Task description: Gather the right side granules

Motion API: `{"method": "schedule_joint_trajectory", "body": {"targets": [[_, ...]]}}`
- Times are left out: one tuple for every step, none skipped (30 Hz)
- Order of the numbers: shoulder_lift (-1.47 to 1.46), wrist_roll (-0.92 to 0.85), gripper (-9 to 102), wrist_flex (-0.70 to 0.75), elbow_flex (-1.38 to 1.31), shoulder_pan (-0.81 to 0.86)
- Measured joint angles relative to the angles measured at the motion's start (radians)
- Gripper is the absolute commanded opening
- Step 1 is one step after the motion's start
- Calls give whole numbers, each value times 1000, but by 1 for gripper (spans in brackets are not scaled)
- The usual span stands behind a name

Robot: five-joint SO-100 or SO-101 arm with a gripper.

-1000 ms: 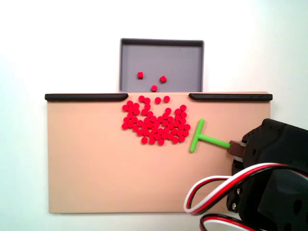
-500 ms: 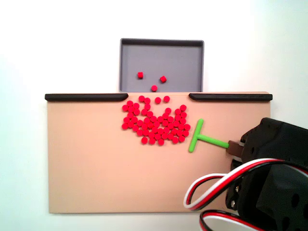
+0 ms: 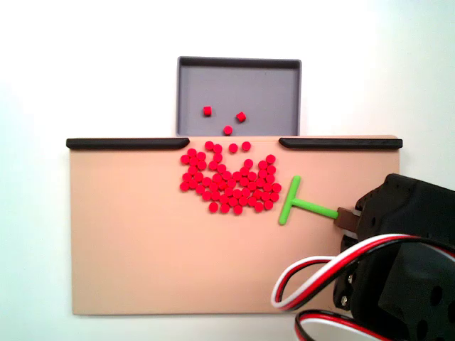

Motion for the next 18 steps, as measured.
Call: {"method": "schedule_joint_trajectory", "body": {"targets": [[0, 6, 0, 0, 0, -2], [0, 11, 0, 0, 0, -6], [0, 17, 0, 0, 0, -8], [0, 20, 0, 0, 0, -9], [0, 26, 0, 0, 0, -12], [0, 29, 0, 0, 0, -15], [0, 31, 0, 0, 0, -17], [0, 34, 0, 0, 0, -18], [0, 35, 0, 0, 0, -18], [0, 35, 0, 0, 0, -18], [0, 35, 0, 0, 0, -18], [0, 35, 0, 0, 0, -18], [0, 43, 0, 0, 0, -23], [0, 49, 0, 0, 0, -26], [0, 57, 0, 0, 0, -31], [0, 63, 0, 0, 0, -34], [0, 69, 0, -2, 0, -37], [0, 74, 0, -2, 0, -40]]}}
